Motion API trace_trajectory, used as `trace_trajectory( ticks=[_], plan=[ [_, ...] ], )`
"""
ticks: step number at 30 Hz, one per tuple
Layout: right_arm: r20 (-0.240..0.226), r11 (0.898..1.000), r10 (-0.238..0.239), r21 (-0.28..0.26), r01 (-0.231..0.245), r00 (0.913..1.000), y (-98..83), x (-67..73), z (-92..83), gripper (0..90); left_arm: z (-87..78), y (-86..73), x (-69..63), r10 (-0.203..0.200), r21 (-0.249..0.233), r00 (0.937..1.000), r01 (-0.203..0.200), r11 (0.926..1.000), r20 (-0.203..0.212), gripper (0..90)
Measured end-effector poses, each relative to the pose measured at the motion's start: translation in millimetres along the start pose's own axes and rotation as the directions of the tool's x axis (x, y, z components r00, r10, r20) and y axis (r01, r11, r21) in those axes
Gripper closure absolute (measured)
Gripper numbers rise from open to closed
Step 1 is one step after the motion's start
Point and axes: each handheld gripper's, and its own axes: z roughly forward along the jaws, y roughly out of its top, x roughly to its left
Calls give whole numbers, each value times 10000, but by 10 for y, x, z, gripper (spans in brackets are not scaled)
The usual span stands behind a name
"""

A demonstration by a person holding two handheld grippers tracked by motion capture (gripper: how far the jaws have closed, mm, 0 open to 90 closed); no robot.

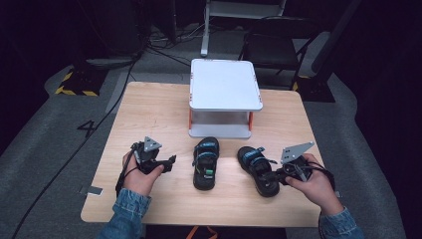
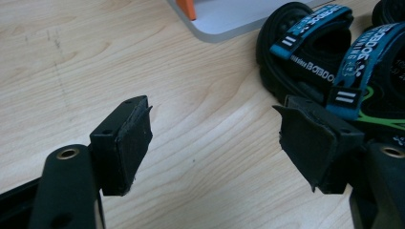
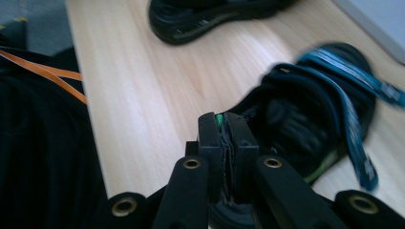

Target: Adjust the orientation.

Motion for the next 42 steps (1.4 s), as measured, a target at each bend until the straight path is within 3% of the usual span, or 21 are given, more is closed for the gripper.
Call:
trace_trajectory(
  ticks=[3,7,9,10,11,13,15,16,20,21,22,23,24,26,29,31,34,38,39,40,42],
  plan=[
    [-449,9999,-76,-112,71,9990,5,64,143,868,55,24,-19,36,46,9999,-36,10000,117,268],
    [-379,9999,45,-126,-50,9993,-22,62,174,849,93,42,-26,134,138,9997,-137,9998,224,267],
    [3,9991,92,-412,-92,10000,-24,69,81,692,102,54,-25,151,148,9996,-154,9998,231,266],
    [3,9991,92,-412,-92,10000,-24,69,81,692,102,54,-25,151,148,9996,-154,9998,231,266],
    [890,9963,62,-855,14,9960,-20,60,5,526,107,58,-26,131,142,9996,-135,9998,236,266],
    [1329,9932,255,-1158,-101,9908,-22,47,-21,461,111,58,-26,143,143,9997,-146,9998,216,266],
    [2760,9911,647,-1301,-294,9590,-68,-33,-65,384,115,56,-24,163,181,9997,-166,9997,196,266],
    [2933,9938,645,-1060,-346,9538,-90,-59,-48,382,114,56,-24,147,183,9997,-151,9997,192,266],
    [2809,9973,564,-610,-408,9581,-118,-88,52,389,109,54,-25,162,168,9998,-164,9997,151,266],
    [2981,9984,471,-428,-359,9534,-106,-91,120,398,109,47,-30,153,189,9997,-156,9997,163,266],
    [3499,9995,233,-265,-150,9365,-81,-93,211,422,104,34,-29,197,253,9997,-201,9995,168,266],
    [3659,9996,164,-262,-74,9305,-67,-90,251,446,104,20,-32,163,209,9998,-165,9996,134,266],
    [3790,9994,44,-327,86,9254,-48,-88,294,520,91,6,-28,175,257,9998,-177,9995,93,266],
    [3706,9991,-300,-156,385,9283,-6,-89,341,666,57,-32,-14,128,227,9999,-129,9997,42,266],
    [4008,9916,-1271,308,1253,9073,89,-47,357,753,-23,-103,34,-5,200,9999,8,9998,-171,267],
    [4112,9872,-1412,-92,1590,9005,147,-30,372,773,-88,-152,70,-131,73,9991,134,9999,-399,275],
    [4019,9773,-1574,-681,2008,9021,272,-36,411,785,-188,-239,108,-342,-101,9976,336,9994,-608,290],
    [4207,9719,-1605,-907,2174,8929,402,-49,521,786,-274,-348,140,-527,-106,9948,520,9986,-869,289],
    [4543,9696,-1771,-718,2341,8731,508,-57,665,784,-313,-391,153,-660,-78,9931,655,9978,-967,289],
    [4543,9696,-1771,-718,2341,8731,508,-57,665,784,-336,-414,167,-659,-62,9926,656,9978,-1022,289],
    [4712,9622,-2270,-268,2711,8523,604,-64,881,781,-421,-484,201,-921,-157,9881,909,9957,-1231,289]
  ],
)
